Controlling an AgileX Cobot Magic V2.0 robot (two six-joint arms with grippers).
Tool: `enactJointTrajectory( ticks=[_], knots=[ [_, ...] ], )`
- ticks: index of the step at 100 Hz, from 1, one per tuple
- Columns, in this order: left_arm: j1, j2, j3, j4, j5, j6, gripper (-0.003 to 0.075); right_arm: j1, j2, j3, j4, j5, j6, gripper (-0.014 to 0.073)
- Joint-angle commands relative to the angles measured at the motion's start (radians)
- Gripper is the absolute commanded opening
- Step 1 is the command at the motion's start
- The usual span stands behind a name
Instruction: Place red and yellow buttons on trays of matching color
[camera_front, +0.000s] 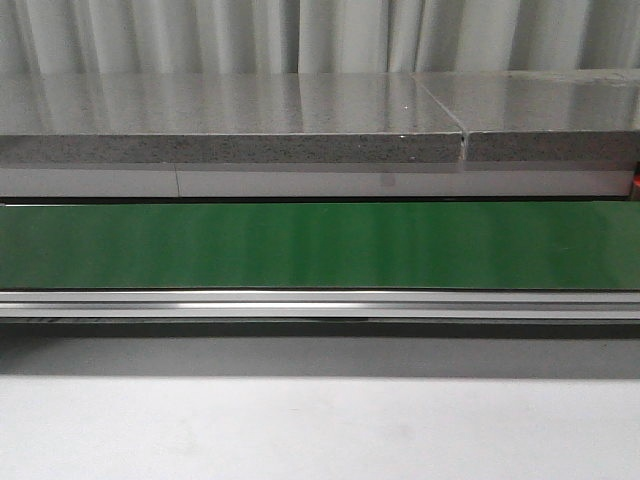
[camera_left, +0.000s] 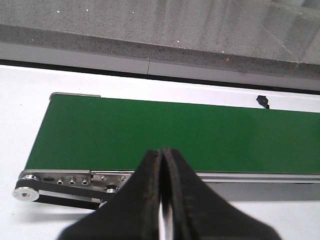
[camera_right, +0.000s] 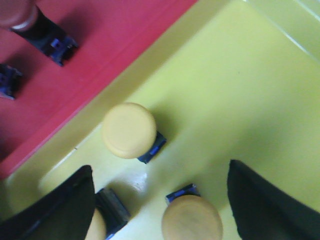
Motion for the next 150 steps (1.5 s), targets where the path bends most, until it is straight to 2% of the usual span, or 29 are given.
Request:
enactJointTrajectory(
  ticks=[1, 22, 46, 60, 74, 87, 96, 108, 139, 150],
  knots=[
    [-0.007, 0.01, -0.027, -0.016, -0.075, -0.001, -0.0019, 0.031, -0.077, -0.059, 0.008, -0.024, -0.006, 0.0549],
    [-0.007, 0.01, -0.027, -0.016, -0.075, -0.001, -0.0019, 0.203, -0.205, -0.138, 0.008, -0.004, -0.018, 0.0549],
    [-0.007, 0.01, -0.027, -0.016, -0.075, -0.001, -0.0019, 0.475, -0.359, -0.14, 0.006, -0.018, -0.079, 0.0549],
    [-0.007, 0.01, -0.027, -0.016, -0.075, -0.001, -0.0019, 0.598, -0.44, -0.137, -0.004, 0.009, -0.113, 0.0549],
    [-0.007, 0.01, -0.027, -0.016, -0.075, -0.001, -0.0019, 0.668, -0.532, -0.079, -0.006, 0.013, -0.146, 0.0549],
    [-0.007, 0.01, -0.027, -0.016, -0.075, -0.001, -0.0019, 0.685, -0.647, 0.018, -0.006, 0.023, -0.163, 0.0534],
    [-0.007, 0.01, -0.027, -0.016, -0.075, -0.001, -0.0019, 0.685, -0.735, 0.095, -0.006, 0.036, -0.175, 0.0484],
    [-0.007, 0.01, -0.027, -0.016, -0.075, -0.001, -0.0019, 0.685, -0.85, 0.185, -0.006, 0.045, -0.192, 0.0364],
    [-0.007, 0.01, -0.027, -0.016, -0.075, -0.001, -0.0019, 0.685, -1.058, 0.328, -0.006, 0.098, -0.192, -0.0067],
    [-0.007, 0.01, -0.027, -0.016, -0.075, -0.001, -0.0019, 0.685, -1.073, 0.332, -0.006, 0.108, -0.192, -0.0068]
  ],
)
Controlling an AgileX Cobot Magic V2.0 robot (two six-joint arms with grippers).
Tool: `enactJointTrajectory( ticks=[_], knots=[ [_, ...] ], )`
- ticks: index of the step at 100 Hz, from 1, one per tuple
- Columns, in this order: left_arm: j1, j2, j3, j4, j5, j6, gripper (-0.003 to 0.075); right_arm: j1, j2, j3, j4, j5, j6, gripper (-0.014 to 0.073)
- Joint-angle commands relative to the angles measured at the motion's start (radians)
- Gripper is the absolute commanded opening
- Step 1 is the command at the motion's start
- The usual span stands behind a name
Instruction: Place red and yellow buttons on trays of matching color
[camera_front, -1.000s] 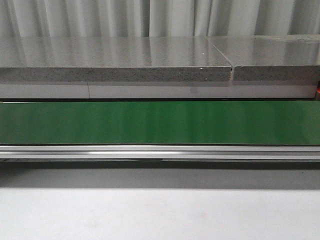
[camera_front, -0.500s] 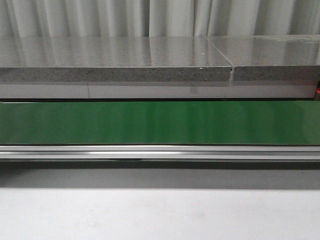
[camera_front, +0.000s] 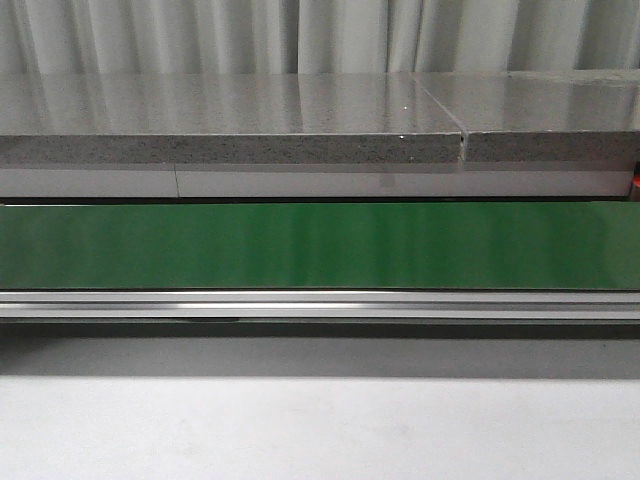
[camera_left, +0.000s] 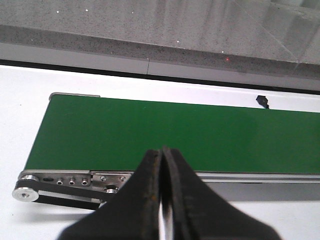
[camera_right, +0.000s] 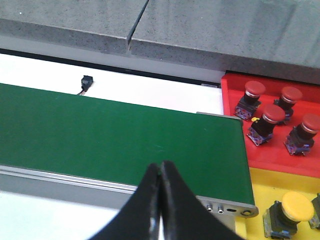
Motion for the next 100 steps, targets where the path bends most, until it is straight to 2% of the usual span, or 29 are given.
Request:
enactJointTrajectory(
  ticks=[1, 86, 100],
  knots=[
    [-0.007, 0.01, -0.027, -0.016, -0.075, -0.001, -0.0019, 0.001, 0.0, -0.024, 0.0, -0.063, -0.009, -0.0068],
    [-0.007, 0.01, -0.027, -0.016, -0.075, -0.001, -0.0019, 0.001, -0.004, -0.018, 0.002, -0.068, -0.004, -0.0068],
    [-0.007, 0.01, -0.027, -0.016, -0.075, -0.001, -0.0019, 0.03, -0.042, -0.009, -0.022, -0.105, 0.025, -0.0068]
  ],
)
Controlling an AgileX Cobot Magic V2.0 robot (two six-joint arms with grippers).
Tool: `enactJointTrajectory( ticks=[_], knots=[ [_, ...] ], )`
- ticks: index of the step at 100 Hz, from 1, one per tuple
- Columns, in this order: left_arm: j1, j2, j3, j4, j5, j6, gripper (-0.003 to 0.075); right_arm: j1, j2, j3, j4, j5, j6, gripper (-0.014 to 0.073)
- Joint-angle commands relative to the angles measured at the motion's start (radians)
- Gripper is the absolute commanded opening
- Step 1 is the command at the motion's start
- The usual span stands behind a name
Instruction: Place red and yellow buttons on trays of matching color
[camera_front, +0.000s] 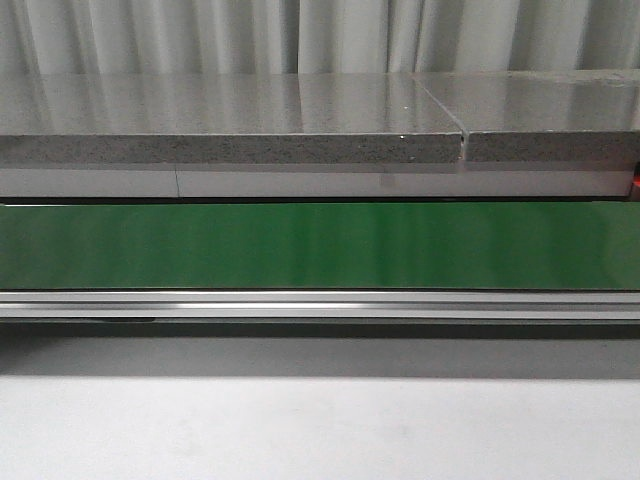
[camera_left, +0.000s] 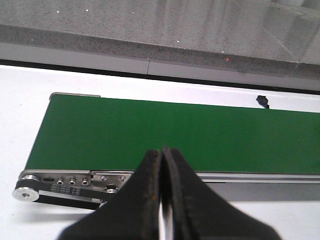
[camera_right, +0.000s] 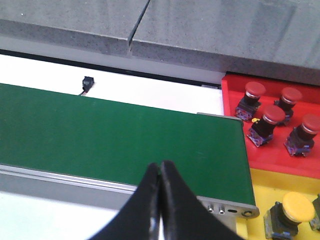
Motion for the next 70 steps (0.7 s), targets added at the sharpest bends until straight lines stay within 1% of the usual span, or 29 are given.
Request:
enactJointTrajectory(
  ticks=[1, 9, 18, 29, 35, 54, 70],
  knots=[
    [-0.007, 0.01, -0.027, -0.016, -0.075, -0.001, -0.0019, 0.024, -0.018, -0.012, -0.018, -0.107, 0.02, -0.0068],
    [-0.007, 0.01, -0.027, -0.016, -0.075, -0.001, -0.0019, 0.057, -0.053, 0.021, -0.057, -0.162, 0.059, -0.0068],
    [-0.007, 0.01, -0.027, -0.016, -0.075, -0.001, -0.0019, 0.083, -0.09, 0.09, -0.117, -0.231, 0.14, -0.0068],
    [-0.007, 0.01, -0.027, -0.016, -0.075, -0.001, -0.0019, 0.097, -0.145, 0.197, -0.186, -0.313, 0.251, -0.0068],
    [-0.007, 0.01, -0.027, -0.016, -0.075, -0.001, -0.0019, 0.1, -0.177, 0.25, -0.208, -0.354, 0.29, -0.0068],
    [-0.007, 0.01, -0.027, -0.016, -0.075, -0.001, -0.0019, 0.1, -0.27, 0.403, -0.216, -0.482, 0.29, -0.0068],
    [-0.007, 0.01, -0.027, -0.016, -0.075, -0.001, -0.0019, 0.106, -0.301, 0.479, -0.218, -0.532, 0.297, -0.0068]
  ],
)
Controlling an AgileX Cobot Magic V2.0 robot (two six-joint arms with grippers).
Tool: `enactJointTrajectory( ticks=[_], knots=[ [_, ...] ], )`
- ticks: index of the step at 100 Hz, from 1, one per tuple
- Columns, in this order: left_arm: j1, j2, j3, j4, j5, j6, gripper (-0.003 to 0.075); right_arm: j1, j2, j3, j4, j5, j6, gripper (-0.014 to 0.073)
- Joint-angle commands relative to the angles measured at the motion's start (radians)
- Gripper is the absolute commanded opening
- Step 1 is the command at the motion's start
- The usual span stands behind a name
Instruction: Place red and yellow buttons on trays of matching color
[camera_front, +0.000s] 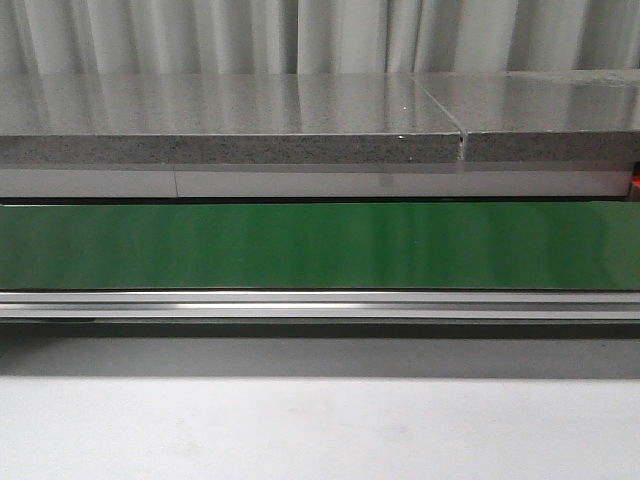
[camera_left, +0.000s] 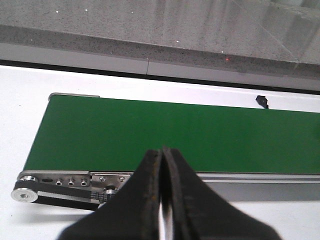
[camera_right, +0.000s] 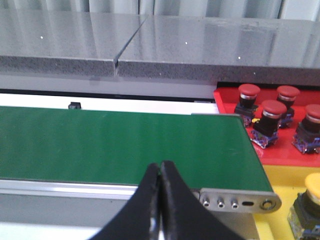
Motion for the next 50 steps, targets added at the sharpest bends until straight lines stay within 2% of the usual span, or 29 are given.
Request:
enactJointTrajectory(
  ticks=[1, 50],
  knots=[
    [-0.007, 0.01, -0.027, -0.016, -0.075, -0.001, -0.0019, 0.008, -0.017, 0.004, -0.013, -0.114, 0.007, -0.0068],
    [-0.007, 0.01, -0.027, -0.016, -0.077, -0.001, -0.0019, 0.05, -0.017, 0.025, -0.037, -0.113, 0.008, -0.0068]
  ],
)
